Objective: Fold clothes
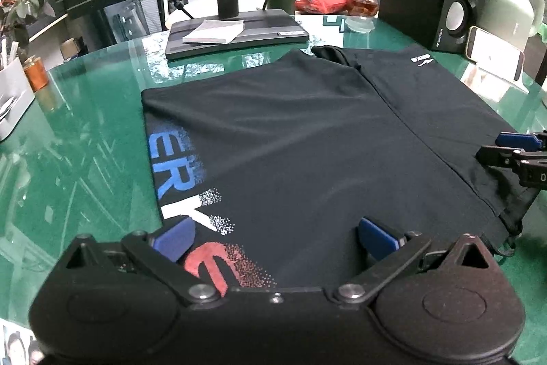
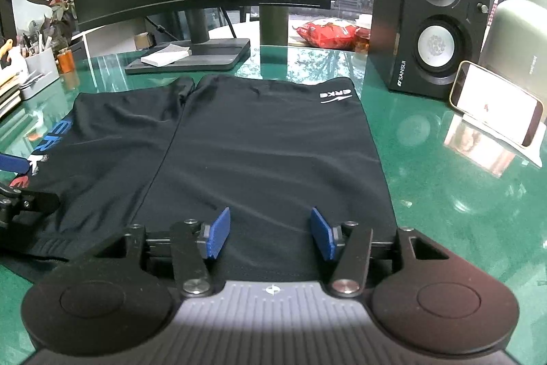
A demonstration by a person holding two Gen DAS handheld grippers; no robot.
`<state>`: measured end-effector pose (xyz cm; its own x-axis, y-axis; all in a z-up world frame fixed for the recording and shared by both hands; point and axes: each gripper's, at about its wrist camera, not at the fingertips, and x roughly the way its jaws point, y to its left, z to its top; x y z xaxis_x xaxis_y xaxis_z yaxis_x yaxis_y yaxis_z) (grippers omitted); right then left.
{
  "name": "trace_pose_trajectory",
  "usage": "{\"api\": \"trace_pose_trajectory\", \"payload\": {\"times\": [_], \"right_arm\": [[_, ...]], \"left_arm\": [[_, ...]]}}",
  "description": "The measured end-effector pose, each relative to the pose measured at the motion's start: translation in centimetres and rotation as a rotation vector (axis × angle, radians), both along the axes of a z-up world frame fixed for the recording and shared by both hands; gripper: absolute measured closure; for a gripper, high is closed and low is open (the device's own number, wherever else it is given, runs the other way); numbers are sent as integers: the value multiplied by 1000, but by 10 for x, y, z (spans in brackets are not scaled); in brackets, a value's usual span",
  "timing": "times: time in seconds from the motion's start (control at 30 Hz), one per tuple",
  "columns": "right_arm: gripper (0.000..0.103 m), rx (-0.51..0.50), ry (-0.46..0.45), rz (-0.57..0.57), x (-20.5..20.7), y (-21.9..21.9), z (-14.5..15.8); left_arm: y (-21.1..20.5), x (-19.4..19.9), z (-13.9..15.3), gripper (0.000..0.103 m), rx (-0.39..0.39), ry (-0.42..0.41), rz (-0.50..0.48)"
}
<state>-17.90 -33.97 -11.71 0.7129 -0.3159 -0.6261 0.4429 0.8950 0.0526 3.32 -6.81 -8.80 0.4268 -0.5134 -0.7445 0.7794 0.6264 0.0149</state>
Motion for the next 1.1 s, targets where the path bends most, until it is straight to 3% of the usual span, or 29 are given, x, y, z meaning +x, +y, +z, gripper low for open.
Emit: {"api": "trace_pose_trajectory", "payload": {"times": [1.1], "right_arm": [[40, -12, -2, -12, -1, 1, -1]], "left_arm": [[7, 6, 2, 0, -9, -5, -20]]}}
